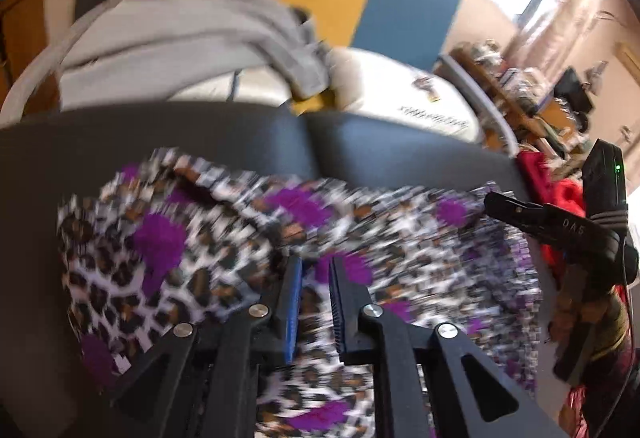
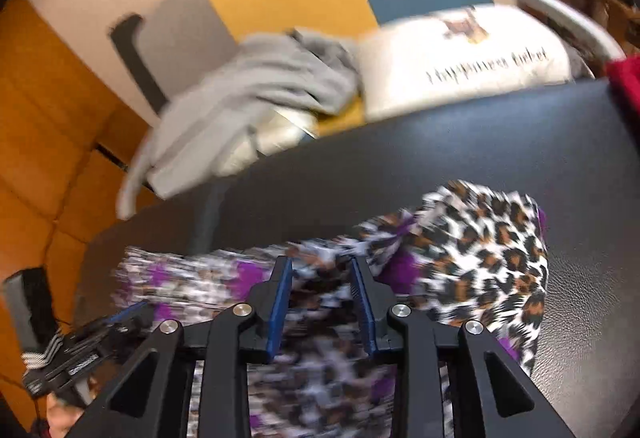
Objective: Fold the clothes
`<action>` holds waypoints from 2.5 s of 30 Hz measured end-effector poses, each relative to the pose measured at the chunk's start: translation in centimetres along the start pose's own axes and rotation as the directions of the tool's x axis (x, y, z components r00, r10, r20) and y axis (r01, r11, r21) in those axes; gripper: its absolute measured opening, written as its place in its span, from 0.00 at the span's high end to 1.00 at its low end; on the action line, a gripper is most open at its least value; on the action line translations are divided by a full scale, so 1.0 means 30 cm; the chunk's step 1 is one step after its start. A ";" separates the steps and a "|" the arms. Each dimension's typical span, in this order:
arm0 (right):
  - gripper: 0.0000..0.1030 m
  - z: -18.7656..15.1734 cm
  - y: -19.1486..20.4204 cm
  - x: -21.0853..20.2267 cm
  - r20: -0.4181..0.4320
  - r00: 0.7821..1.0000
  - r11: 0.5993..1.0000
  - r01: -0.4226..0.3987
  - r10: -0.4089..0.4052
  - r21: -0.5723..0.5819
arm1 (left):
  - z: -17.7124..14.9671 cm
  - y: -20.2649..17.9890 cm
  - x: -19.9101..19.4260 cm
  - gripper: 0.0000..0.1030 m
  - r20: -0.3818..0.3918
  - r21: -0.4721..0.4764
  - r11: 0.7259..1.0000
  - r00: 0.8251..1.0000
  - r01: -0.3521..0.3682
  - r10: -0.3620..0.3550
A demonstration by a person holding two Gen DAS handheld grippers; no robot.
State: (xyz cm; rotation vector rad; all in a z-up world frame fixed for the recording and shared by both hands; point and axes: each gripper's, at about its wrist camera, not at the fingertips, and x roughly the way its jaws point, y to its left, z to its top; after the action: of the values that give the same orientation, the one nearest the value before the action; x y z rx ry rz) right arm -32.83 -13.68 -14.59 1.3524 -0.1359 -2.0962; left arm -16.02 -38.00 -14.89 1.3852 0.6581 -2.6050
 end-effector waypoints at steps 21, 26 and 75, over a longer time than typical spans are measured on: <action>0.48 -0.822 -0.310 -0.624 -0.015 0.956 0.944 -0.288 0.294 0.160 | -0.555 0.209 -0.523 0.84 0.085 -0.143 0.979 0.987 0.147 -0.136; 0.49 -1.022 -0.436 -0.663 0.030 0.945 0.898 -0.318 0.325 0.304 | -0.808 0.321 -0.640 0.82 0.064 -0.226 0.968 0.993 0.112 -0.100; 0.96 -1.044 -0.191 -0.540 -0.012 0.822 0.802 -0.553 0.570 0.225 | -0.886 0.265 -0.792 0.97 0.196 -0.196 0.794 0.816 0.576 -0.544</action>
State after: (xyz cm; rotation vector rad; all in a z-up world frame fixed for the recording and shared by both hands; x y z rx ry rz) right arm -4.36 7.50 -18.85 1.3081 -0.6652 -1.5491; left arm 20.25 -36.07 -11.07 1.0437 1.5204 -2.8540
